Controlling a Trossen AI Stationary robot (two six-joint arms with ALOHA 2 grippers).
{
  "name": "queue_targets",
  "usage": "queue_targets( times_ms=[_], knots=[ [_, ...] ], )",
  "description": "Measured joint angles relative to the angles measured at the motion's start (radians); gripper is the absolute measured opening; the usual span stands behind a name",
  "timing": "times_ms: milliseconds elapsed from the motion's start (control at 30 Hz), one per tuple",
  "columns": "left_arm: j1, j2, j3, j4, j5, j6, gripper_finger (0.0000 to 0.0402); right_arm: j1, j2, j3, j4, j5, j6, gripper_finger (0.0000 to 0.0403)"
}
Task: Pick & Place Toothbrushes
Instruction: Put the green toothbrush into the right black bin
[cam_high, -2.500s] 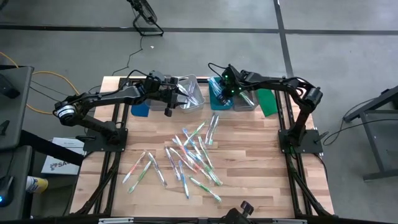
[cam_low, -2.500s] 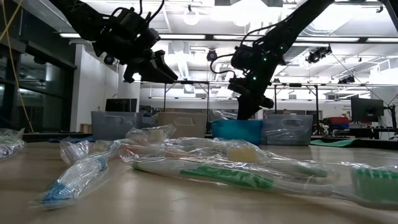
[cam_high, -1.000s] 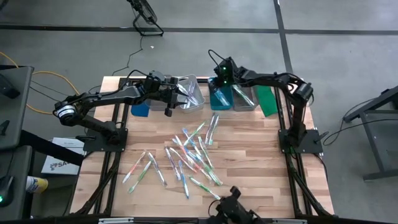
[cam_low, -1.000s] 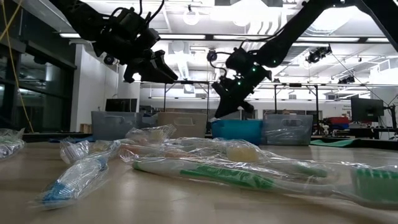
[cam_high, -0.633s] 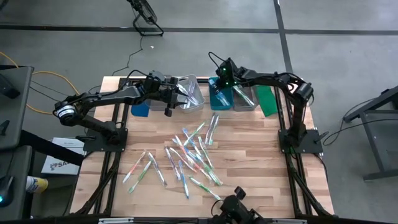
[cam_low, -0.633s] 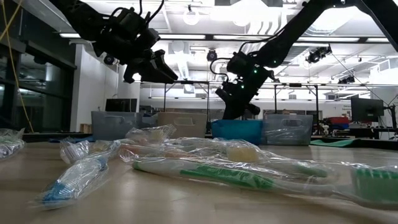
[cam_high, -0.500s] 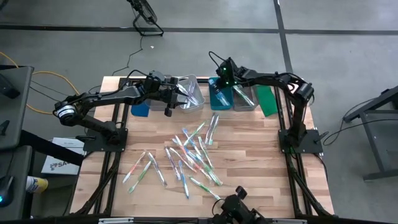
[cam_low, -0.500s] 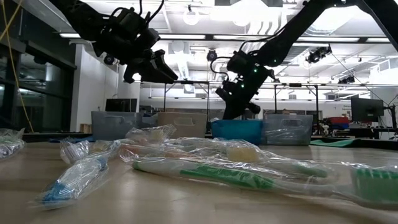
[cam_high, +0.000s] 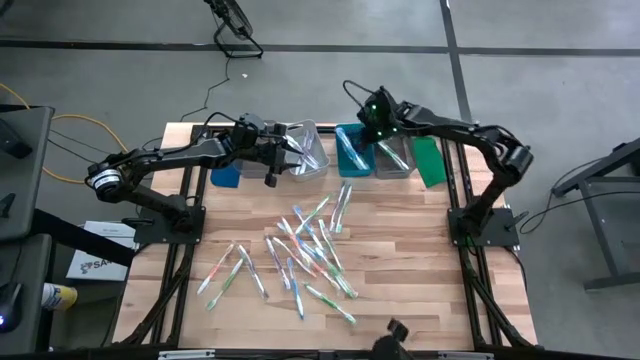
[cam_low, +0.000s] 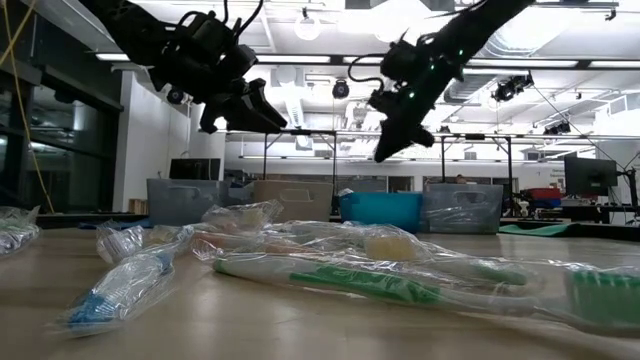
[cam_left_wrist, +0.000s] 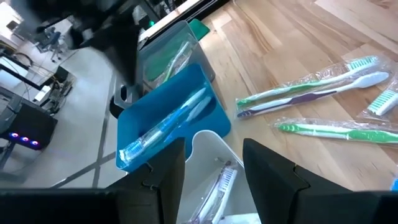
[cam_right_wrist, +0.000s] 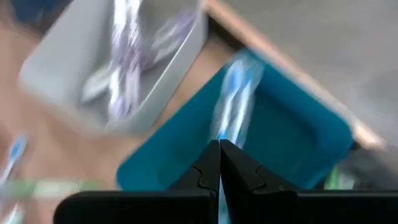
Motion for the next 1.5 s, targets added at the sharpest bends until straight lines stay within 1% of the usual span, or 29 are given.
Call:
queue_targets(
  times_ms=[100, 200, 300, 367, 467, 567, 633, 767, 867, 967, 1033, 1133, 1200, 1333, 1500],
  knots=[
    [0.000, 0.000, 0.000, 0.007, 0.000, 0.000, 0.0157, 0.036, -0.021, 0.000, -0.110, -0.001, -0.085, 0.0003],
    [0.000, 0.000, 0.000, 0.008, -0.001, 0.000, 0.0157, 0.079, -0.021, 0.000, -0.201, 0.040, -0.179, 0.0005],
    [0.000, 0.000, 0.000, 0.011, -0.002, 0.000, 0.0157, 0.124, -0.021, 0.000, -0.263, 0.090, -0.249, 0.0021],
    [0.000, 0.000, 0.000, 0.011, -0.002, 0.000, 0.0157, 0.158, -0.021, 0.000, -0.279, 0.127, -0.284, 0.0042],
    [0.000, 0.000, 0.000, 0.011, -0.002, 0.000, 0.0157, 0.206, -0.021, 0.000, -0.287, 0.167, -0.334, 0.0084],
    [0.000, 0.000, 0.000, 0.011, -0.003, 0.000, 0.0157, 0.256, -0.020, 0.000, -0.288, 0.161, -0.404, 0.0130],
    [0.000, 0.000, 0.000, 0.011, -0.003, 0.000, 0.0157, 0.294, -0.012, -0.001, -0.290, 0.139, -0.495, 0.0156],
    [0.000, 0.000, 0.000, 0.011, -0.005, 0.008, 0.0157, 0.368, -0.009, -0.023, -0.282, 0.110, -0.674, 0.0188],
    [0.000, 0.000, 0.000, 0.011, -0.007, 0.009, 0.0157, 0.415, -0.002, -0.047, -0.234, 0.110, -0.767, 0.0194],
    [0.000, 0.000, 0.000, 0.013, -0.008, 0.010, 0.0157, 0.445, 0.002, -0.067, -0.213, 0.111, -0.817, 0.0193],
    [0.000, 0.000, 0.000, 0.013, -0.009, 0.010, 0.0157, 0.460, 0.001, -0.075, -0.175, 0.112, -0.827, 0.0189],
    [0.000, 0.000, 0.000, 0.013, -0.009, 0.009, 0.0157, 0.470, 0.001, -0.078, -0.165, 0.110, -0.831, 0.0184],
    [0.000, 0.000, 0.000, 0.013, -0.009, 0.009, 0.0157, 0.471, 0.002, -0.078, -0.132, 0.083, -0.833, 0.0182],
    [0.000, 0.000, 0.000, 0.013, -0.009, 0.009, 0.0157, 0.480, 0.040, -0.077, -0.094, 0.022, -0.840, 0.0180],
    [0.000, 0.000, 0.000, 0.010, -0.009, 0.009, 0.0157, 0.501, 0.096, -0.077, -0.076, 0.011, -0.848, 0.0179]
  ],
)
